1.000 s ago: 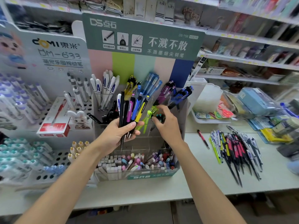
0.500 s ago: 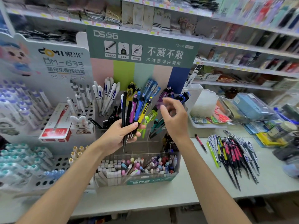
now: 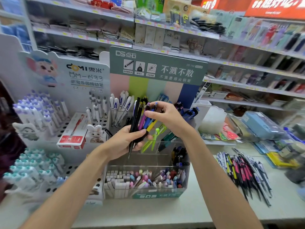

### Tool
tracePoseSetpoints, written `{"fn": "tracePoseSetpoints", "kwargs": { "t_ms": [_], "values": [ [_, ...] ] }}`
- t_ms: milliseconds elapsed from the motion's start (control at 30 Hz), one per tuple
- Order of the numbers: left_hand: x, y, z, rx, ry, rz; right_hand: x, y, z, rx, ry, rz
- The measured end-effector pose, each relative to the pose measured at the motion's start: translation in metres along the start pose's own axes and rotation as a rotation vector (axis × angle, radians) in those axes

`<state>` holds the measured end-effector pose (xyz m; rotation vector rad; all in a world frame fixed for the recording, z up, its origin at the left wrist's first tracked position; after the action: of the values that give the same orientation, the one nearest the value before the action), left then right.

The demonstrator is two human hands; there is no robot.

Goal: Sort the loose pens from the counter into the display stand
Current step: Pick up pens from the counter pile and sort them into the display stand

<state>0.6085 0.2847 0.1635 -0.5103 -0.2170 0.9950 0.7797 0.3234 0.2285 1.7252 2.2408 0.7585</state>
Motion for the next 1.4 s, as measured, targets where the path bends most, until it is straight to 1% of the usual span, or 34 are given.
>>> {"fn": "tracePoseSetpoints", "kwargs": {
  "t_ms": [67,167,300,333,367,433,500,533,600,667,700,767,800,900,933,967,1000,1033,1067,1100,1133,1167,1200,1233,1333,1400],
  "values": [
    [-0.001,0.002,0.001,0.026,-0.005,-0.015,0.002,-0.003,-0.001,0.014,0.005,-0.032],
    [-0.002,0.007,0.001,0.034,-0.012,-0.035,0.002,-0.003,-0.001,0.097,0.024,-0.004],
    [-0.001,0.008,-0.001,0.009,-0.020,-0.010,0.000,-0.002,0.001,-0.005,0.031,0.031],
    [0.001,0.008,-0.002,0.006,-0.030,0.009,-0.002,0.000,0.001,-0.002,0.043,0.085],
    [0.004,0.008,-0.002,0.000,-0.041,0.033,-0.003,0.005,0.001,0.036,0.047,0.176],
    [0.010,0.005,-0.005,-0.014,-0.058,0.095,-0.007,0.023,0.004,0.135,0.024,0.441],
    [0.018,-0.001,-0.007,0.002,-0.065,0.127,-0.013,0.049,0.011,0.131,0.003,0.713],
    [0.022,-0.005,-0.009,0.011,-0.066,0.133,-0.016,0.062,0.016,0.083,0.008,0.824],
    [0.030,-0.012,-0.012,0.010,-0.066,0.154,-0.021,0.086,0.027,-0.048,0.035,0.992],
    [0.039,-0.017,-0.015,0.000,-0.065,0.179,-0.021,0.104,0.039,-0.194,0.047,1.084],
    [0.042,-0.019,-0.016,-0.002,-0.065,0.181,-0.018,0.110,0.046,-0.273,0.049,1.096],
    [0.047,-0.024,-0.018,0.000,-0.064,0.168,-0.011,0.115,0.061,-0.418,0.058,1.036],
    [0.048,-0.026,-0.019,0.004,-0.062,0.162,-0.005,0.113,0.068,-0.476,0.045,0.952],
    [0.052,-0.028,-0.021,0.005,-0.051,0.164,0.007,0.098,0.088,-0.634,-0.048,0.606],
    [0.053,-0.029,-0.020,0.001,-0.048,0.163,0.008,0.096,0.091,-0.679,-0.049,0.577],
    [0.054,-0.028,-0.020,-0.003,-0.047,0.159,0.008,0.095,0.091,-0.712,-0.013,0.626],
    [0.055,-0.029,-0.019,-0.010,-0.049,0.152,0.005,0.094,0.087,-0.728,0.064,0.725],
    [0.057,-0.030,-0.017,-0.018,-0.056,0.147,0.001,0.092,0.079,-0.697,0.148,0.805],
    [0.059,-0.032,-0.016,-0.031,-0.065,0.142,-0.003,0.087,0.069,-0.605,0.216,0.818],
    [0.061,-0.033,-0.014,-0.049,-0.073,0.138,-0.005,0.081,0.059,-0.471,0.247,0.739],
    [0.063,-0.035,-0.013,-0.068,-0.079,0.133,-0.006,0.073,0.051,-0.342,0.222,0.598],
    [0.065,-0.036,-0.013,-0.079,-0.083,0.129,-0.006,0.065,0.046,-0.244,0.165,0.455],
    [0.067,-0.037,-0.013,-0.077,-0.084,0.125,-0.004,0.058,0.045,-0.179,0.114,0.354],
    [0.068,-0.037,-0.013,-0.070,-0.081,0.122,-0.002,0.055,0.046,-0.121,0.078,0.306],
    [0.069,-0.036,-0.011,-0.069,-0.068,0.115,0.001,0.053,0.045,0.037,0.054,0.299],
    [0.067,-0.032,-0.007,-0.054,-0.063,0.155,0.003,0.059,0.040,0.075,0.094,0.380]
  ]
}}
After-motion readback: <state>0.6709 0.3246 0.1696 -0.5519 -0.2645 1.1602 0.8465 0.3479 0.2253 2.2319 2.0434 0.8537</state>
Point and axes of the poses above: each hand's wrist, its own x-axis towards the middle knuckle, its own y-axis out of the back of the hand, z = x × y, the point moved 1 cm from there along x, towards the middle knuckle, and after that the axes turned 10 degrees about -x, right-handed, at the moved point
